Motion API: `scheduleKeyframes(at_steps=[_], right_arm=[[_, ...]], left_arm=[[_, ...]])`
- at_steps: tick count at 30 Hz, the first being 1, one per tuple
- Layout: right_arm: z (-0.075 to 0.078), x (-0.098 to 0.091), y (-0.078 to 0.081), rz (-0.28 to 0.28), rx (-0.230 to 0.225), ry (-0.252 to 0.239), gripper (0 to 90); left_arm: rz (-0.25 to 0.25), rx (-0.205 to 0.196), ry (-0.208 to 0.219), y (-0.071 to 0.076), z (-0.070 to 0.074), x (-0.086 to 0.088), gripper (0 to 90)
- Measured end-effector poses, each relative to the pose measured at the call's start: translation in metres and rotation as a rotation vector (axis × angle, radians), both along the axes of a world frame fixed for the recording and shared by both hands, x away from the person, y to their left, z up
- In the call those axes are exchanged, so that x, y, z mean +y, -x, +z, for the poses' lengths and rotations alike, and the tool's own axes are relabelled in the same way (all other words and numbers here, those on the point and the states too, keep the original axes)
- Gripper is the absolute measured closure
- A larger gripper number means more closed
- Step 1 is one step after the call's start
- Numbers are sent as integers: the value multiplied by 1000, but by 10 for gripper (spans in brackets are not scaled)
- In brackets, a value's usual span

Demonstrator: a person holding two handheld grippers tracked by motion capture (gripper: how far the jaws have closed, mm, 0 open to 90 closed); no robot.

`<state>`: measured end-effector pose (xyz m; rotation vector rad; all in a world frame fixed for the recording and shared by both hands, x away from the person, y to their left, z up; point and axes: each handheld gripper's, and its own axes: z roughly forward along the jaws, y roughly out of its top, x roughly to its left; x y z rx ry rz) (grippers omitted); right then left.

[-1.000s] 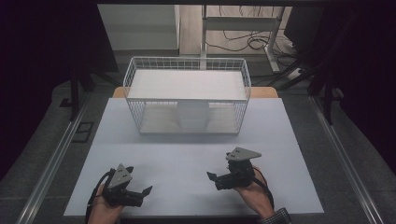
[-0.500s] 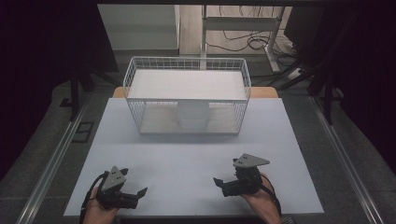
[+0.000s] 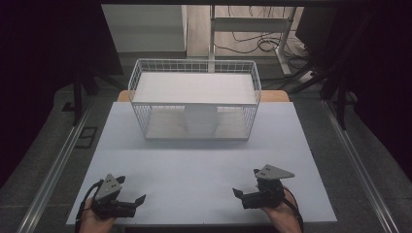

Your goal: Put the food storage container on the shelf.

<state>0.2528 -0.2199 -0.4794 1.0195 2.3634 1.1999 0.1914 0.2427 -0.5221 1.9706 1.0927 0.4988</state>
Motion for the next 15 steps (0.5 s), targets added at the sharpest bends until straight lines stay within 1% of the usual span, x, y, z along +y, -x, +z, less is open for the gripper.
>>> scheduleKeyframes(at_steps=[6,15], right_arm=[[1,-10,5,-19,-10,7,0],[3,-28,14,-52,-19,1,0]], left_arm=[[23,-3,19,3,1,9,26],[50,-5,27,10,2,21,28]])
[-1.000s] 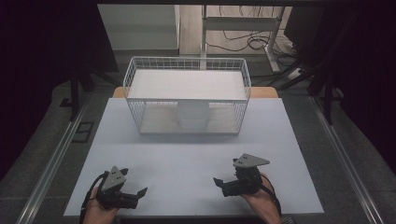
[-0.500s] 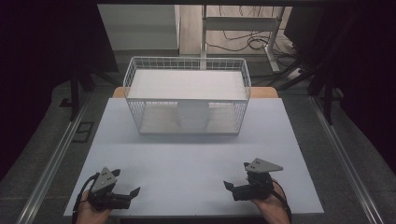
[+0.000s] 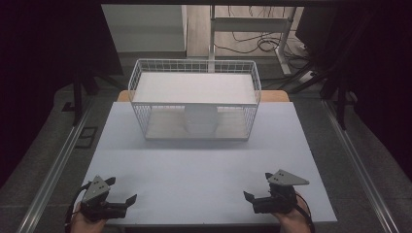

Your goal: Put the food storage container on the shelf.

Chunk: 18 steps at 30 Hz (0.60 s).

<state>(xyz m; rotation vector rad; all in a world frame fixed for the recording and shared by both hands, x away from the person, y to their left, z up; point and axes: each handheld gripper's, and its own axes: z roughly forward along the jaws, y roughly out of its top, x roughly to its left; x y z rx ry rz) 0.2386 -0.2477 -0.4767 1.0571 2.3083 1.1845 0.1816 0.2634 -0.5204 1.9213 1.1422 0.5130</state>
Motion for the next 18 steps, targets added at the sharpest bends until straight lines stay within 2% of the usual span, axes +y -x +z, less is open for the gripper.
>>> scheduleKeyframes(at_steps=[18], right_arm=[[1,-40,21,-86,-20,0,0]], left_arm=[[67,1,32,14,-1,26,32]])
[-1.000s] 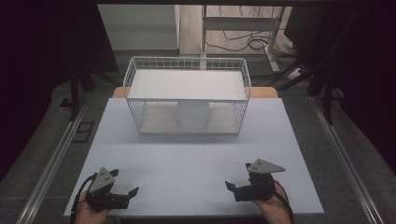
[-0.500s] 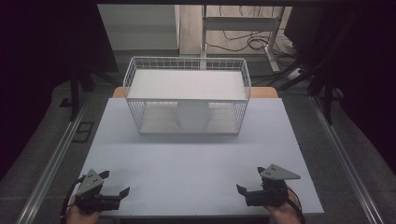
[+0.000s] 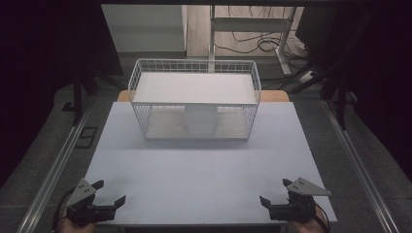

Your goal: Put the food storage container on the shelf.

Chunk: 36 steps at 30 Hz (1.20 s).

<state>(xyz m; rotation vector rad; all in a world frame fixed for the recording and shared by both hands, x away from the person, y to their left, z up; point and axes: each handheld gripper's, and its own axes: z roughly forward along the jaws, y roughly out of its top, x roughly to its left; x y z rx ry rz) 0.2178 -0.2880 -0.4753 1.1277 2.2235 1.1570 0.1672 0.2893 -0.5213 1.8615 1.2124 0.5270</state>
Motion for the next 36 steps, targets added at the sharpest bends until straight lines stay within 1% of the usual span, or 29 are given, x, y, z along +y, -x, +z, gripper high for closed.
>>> scheduleKeyframes(at_steps=[1,3,4,8,11,15,17,22,24,25,26,28,29,31,36], right_arm=[[-1,-4,2,-12,-2,1,0],[-1,-7,4,-18,2,-1,0],[-2,-11,6,-30,2,-5,0],[-4,-18,10,-50,1,-4,0],[-5,-26,14,-77,1,-11,0],[-7,-31,17,-94,0,-12,0],[-10,-34,19,-106,11,-6,0],[-16,-38,21,-121,21,11,0],[-18,-39,22,-129,32,14,0],[-21,-40,23,-134,51,15,0],[-22,-40,23,-136,56,22,0],[-21,-40,24,-141,51,22,0],[-22,-40,24,-141,53,24,0],[-22,-40,23,-140,63,33,0],[-23,-38,22,-142,70,49,0]], left_arm=[[6,0,3,2,0,2,32],[10,0,5,2,0,3,32],[15,-3,5,3,0,5,32],[29,-6,15,7,-1,9,32],[42,-8,23,10,-1,13,30],[47,-6,26,11,-2,16,30],[52,-1,27,13,-4,17,27],[51,11,28,13,-7,18,21],[48,21,26,13,-9,18,20],[47,28,24,12,-9,17,17],[48,27,22,12,-9,17,18],[46,29,20,12,-10,17,20],[47,41,18,11,-10,17,20],[49,49,11,10,-11,16,25],[47,51,-3,9,-11,14,27]])
